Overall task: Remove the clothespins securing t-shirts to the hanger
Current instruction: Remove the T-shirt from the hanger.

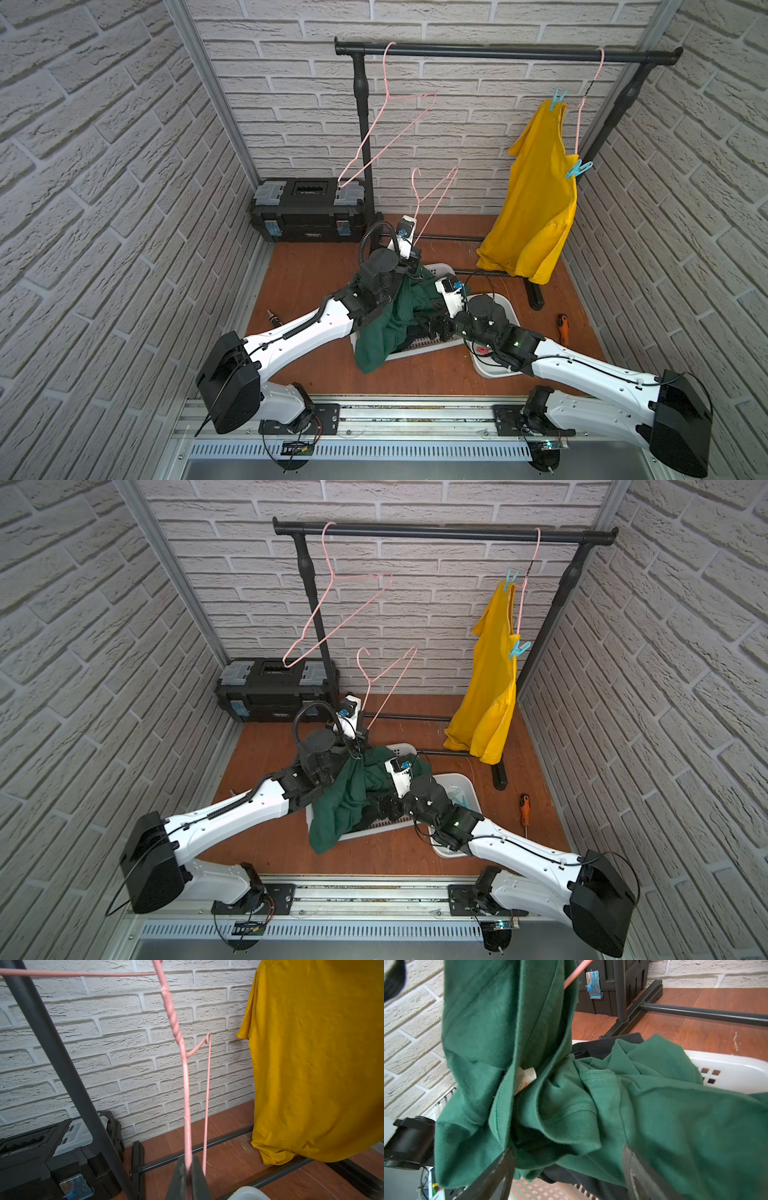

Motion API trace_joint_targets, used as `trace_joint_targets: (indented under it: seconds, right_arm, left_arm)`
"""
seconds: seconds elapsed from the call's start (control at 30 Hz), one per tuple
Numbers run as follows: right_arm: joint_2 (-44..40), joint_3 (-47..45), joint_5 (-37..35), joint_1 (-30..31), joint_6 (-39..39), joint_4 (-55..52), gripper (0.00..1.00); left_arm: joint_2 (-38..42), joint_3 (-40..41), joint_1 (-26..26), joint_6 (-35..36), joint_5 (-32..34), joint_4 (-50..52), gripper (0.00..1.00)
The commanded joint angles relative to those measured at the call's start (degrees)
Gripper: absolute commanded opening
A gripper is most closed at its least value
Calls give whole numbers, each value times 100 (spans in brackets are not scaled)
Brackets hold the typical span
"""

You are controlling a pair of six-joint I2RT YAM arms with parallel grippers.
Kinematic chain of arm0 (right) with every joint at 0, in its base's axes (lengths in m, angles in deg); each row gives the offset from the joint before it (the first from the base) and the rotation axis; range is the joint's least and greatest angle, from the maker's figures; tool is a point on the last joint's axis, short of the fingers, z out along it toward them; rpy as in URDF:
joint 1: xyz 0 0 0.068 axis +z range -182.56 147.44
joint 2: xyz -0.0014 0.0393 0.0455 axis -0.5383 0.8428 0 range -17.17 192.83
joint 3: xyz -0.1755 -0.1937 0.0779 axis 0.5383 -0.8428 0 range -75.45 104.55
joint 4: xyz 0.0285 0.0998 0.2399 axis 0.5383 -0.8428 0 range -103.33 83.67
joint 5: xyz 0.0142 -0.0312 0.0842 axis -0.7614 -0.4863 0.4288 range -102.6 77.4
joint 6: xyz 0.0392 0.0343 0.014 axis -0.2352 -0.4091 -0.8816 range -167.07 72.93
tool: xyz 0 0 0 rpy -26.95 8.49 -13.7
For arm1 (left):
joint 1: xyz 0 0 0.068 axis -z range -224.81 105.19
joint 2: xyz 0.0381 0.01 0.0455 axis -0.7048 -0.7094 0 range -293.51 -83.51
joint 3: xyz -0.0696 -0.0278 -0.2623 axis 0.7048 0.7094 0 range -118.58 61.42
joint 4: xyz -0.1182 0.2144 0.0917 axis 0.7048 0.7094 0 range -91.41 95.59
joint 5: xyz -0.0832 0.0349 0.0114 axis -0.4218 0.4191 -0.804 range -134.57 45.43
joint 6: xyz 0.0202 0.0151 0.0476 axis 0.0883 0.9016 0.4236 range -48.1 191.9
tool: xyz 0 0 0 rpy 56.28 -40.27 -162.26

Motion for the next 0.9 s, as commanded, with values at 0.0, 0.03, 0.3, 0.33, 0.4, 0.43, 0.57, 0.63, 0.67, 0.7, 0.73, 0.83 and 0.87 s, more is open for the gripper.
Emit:
trace_joint_targets:
  seconds: [0.0, 0.03, 0.3, 0.33, 0.4, 0.43, 0.57, 0.63, 0.67, 0.7, 0.73, 0.83, 0.87]
  right_arm:
    - [93, 260, 13, -60, 254, 57, 83]
    - [112, 307, 38, -64, 309, 16, 83]
    - [164, 439, 304, -82, 249, 303, 84]
    - [161, 468, 350, -77, 249, 328, 84]
    - [111, 541, 372, -82, 272, 287, 84]
    - [52, 608, 356, -82, 320, 172, 84]
    - [-273, 788, 130, -91, 551, -272, 84]
    - [-353, 840, 131, -92, 600, -270, 85]
    - [-329, 888, 129, -99, 584, -258, 85]
    - [-258, 964, 147, -100, 574, -262, 85]
    - [-167, 1044, 193, -103, 563, -220, 85]
    - [240, 1311, 359, -139, 486, -56, 81]
    - [401, 1410, 438, -164, 453, -32, 79]
  left_arm:
    - [204, -166, -188, -567, -303, -165, 0]
    - [222, -177, -241, -681, -415, -97, 0]
    - [364, -150, -629, -1426, -881, 138, 0]
    - [378, -140, -657, -1475, -918, 138, 0]
    - [381, -148, -694, -1514, -975, 145, 0]
    - [383, -159, -697, -1504, -980, 142, 0]
    - [397, -177, -751, -1577, -1026, 224, 0]
    - [388, -175, -764, -1676, -1095, 200, 0]
    - [379, -167, -760, -1729, -1152, 177, 0]
    - [359, -173, -758, -1786, -1213, 151, 0]
    - [341, -175, -760, -1836, -1264, 130, 0]
    - [321, -159, -757, -1911, -1349, 64, 0]
    - [322, -142, -760, -1927, -1378, 38, 0]
